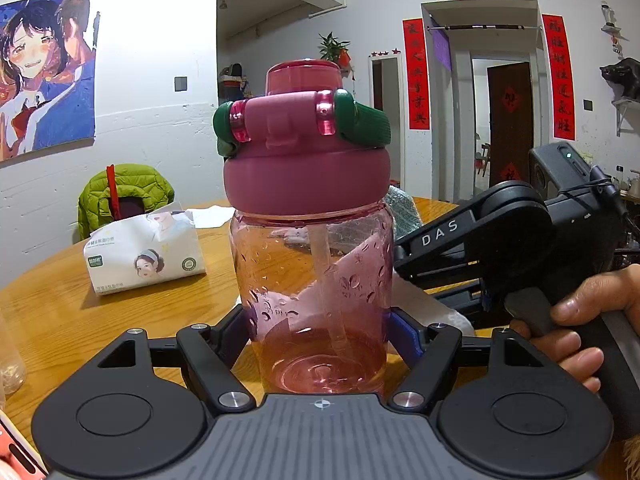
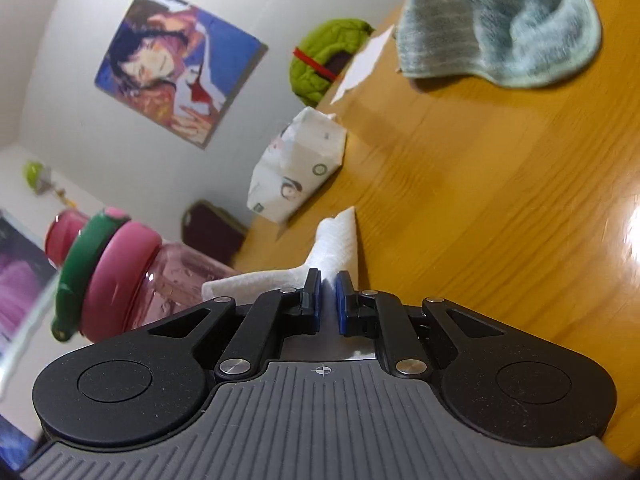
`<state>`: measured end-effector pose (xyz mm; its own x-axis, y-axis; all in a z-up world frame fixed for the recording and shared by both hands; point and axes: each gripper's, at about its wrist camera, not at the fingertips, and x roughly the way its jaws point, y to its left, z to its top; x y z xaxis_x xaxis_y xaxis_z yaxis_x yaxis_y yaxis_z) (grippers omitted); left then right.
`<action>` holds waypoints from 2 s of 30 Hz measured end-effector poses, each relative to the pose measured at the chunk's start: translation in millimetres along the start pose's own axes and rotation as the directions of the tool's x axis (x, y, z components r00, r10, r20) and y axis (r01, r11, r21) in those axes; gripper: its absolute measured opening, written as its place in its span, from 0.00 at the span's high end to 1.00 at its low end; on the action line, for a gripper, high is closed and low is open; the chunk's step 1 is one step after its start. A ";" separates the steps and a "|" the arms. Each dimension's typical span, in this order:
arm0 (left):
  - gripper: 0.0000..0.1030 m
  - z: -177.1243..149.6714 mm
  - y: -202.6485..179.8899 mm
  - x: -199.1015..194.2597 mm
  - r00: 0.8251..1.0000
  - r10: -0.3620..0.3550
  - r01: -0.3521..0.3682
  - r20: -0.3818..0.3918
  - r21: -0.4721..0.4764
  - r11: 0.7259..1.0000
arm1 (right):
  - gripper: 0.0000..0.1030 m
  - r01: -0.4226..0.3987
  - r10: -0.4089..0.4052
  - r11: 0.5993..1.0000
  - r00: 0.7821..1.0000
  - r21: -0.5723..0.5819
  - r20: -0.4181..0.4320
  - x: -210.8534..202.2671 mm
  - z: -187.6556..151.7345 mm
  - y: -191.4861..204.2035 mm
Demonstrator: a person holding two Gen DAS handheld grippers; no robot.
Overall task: Clean container
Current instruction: 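Hold the pink bottle with the left tool while the right tool rubs the towel along its side, then set the bottle on the table and open the left tool while the right tool wipes its side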
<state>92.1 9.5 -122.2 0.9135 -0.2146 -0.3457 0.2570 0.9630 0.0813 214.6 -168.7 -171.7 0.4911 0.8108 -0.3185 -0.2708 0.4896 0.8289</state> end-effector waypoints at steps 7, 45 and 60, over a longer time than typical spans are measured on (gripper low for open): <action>0.31 0.1 -0.4 -0.3 1.000 -0.003 0.003 0.001 -0.005 1.000 | 0.87 -0.040 0.040 0.999 0.999 0.028 0.010 -3.6 3.0 -3.7; 0.30 3.5 1.8 3.3 0.997 0.053 -0.054 -0.049 -0.030 0.998 | 0.84 -0.237 0.228 0.956 0.971 0.171 0.072 -19.6 -3.1 -23.9; 0.01 -13.8 -5.4 13.3 0.947 0.132 -0.126 -0.292 0.041 0.991 | 0.84 -0.228 0.218 0.960 0.973 0.160 0.081 -22.5 -3.3 -23.8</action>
<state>98.4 3.7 -140.1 0.8068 -0.0284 -0.5901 0.1528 0.9749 0.1620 207.3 -197.5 -185.8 0.4858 0.8692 -0.0920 -0.2396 0.2336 0.9424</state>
